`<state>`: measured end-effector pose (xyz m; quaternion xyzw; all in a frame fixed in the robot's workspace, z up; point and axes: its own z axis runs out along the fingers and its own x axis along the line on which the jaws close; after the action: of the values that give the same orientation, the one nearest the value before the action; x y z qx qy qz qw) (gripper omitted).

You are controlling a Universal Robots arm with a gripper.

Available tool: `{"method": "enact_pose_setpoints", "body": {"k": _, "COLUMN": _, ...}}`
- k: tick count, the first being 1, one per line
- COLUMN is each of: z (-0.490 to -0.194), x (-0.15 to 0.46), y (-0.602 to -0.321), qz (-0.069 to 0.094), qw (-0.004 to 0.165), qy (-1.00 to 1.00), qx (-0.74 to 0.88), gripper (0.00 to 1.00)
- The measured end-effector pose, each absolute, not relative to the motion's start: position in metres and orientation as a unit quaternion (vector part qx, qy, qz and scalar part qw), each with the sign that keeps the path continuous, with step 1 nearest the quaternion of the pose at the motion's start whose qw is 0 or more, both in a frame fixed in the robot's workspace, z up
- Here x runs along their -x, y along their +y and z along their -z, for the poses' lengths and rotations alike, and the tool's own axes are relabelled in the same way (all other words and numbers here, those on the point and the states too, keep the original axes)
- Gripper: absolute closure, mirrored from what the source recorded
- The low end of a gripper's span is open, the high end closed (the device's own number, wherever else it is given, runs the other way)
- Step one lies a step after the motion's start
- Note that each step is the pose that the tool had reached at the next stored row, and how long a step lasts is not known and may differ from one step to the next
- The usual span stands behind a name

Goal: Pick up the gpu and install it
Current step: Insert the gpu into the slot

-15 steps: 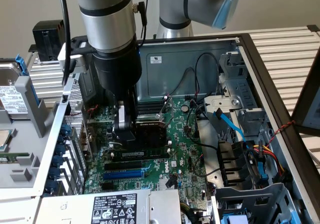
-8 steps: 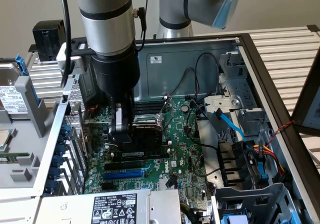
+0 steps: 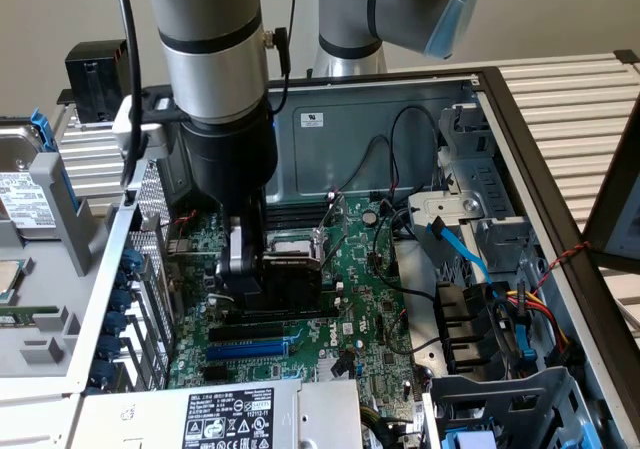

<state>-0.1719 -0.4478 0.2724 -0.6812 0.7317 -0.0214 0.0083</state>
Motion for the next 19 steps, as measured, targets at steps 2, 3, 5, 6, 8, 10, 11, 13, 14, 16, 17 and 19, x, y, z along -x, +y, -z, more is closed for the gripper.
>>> {"method": "enact_pose_setpoints", "body": {"k": 2, "z": -0.270, "x": 0.172, "y": -0.449, "qz": 0.019, "qw": 0.007, "qy": 0.732, "qx": 0.681, "gripper": 0.72}}
{"method": "enact_pose_setpoints", "body": {"k": 3, "z": -0.269, "x": 0.172, "y": -0.449, "qz": 0.018, "qw": 0.006, "qy": 0.732, "qx": 0.681, "gripper": 0.72}}
{"method": "enact_pose_setpoints", "body": {"k": 5, "z": -0.267, "x": 0.172, "y": -0.449, "qz": 0.015, "qw": 0.003, "qy": 0.732, "qx": 0.681, "gripper": 0.72}}
{"method": "enact_pose_setpoints", "body": {"k": 6, "z": -0.266, "x": 0.172, "y": -0.449, "qz": 0.014, "qw": 0.002, "qy": 0.732, "qx": 0.681, "gripper": 0.72}}
{"method": "enact_pose_setpoints", "body": {"k": 8, "z": -0.265, "x": 0.172, "y": -0.449, "qz": 0.013, "qw": 0.001, "qy": 0.732, "qx": 0.681, "gripper": 0.72}}
{"method": "enact_pose_setpoints", "body": {"k": 10, "z": -0.264, "x": 0.172, "y": -0.450, "qz": 0.013, "qw": 0.001, "qy": 0.732, "qx": 0.681, "gripper": 0.72}}
{"method": "enact_pose_setpoints", "body": {"k": 11, "z": -0.264, "x": 0.172, "y": -0.450, "qz": 0.013, "qw": 0.001, "qy": 0.732, "qx": 0.681, "gripper": 0.72}}
{"method": "enact_pose_setpoints", "body": {"k": 13, "z": -0.264, "x": 0.172, "y": -0.451, "qz": 0.012, "qw": 0.002, "qy": 0.732, "qx": 0.681, "gripper": 0.72}}
{"method": "enact_pose_setpoints", "body": {"k": 14, "z": -0.264, "x": 0.172, "y": -0.452, "qz": 0.012, "qw": 0.002, "qy": 0.732, "qx": 0.681, "gripper": 0.72}}
{"method": "enact_pose_setpoints", "body": {"k": 16, "z": -0.263, "x": 0.172, "y": -0.456, "qz": 0.011, "qw": 0.003, "qy": 0.732, "qx": 0.681, "gripper": 0.72}}
{"method": "enact_pose_setpoints", "body": {"k": 17, "z": -0.263, "x": 0.172, "y": -0.458, "qz": 0.011, "qw": 0.003, "qy": 0.732, "qx": 0.681, "gripper": 0.72}}
{"method": "enact_pose_setpoints", "body": {"k": 19, "z": -0.262, "x": 0.172, "y": -0.460, "qz": 0.010, "qw": 0.004, "qy": 0.732, "qx": 0.681, "gripper": 0.72}}
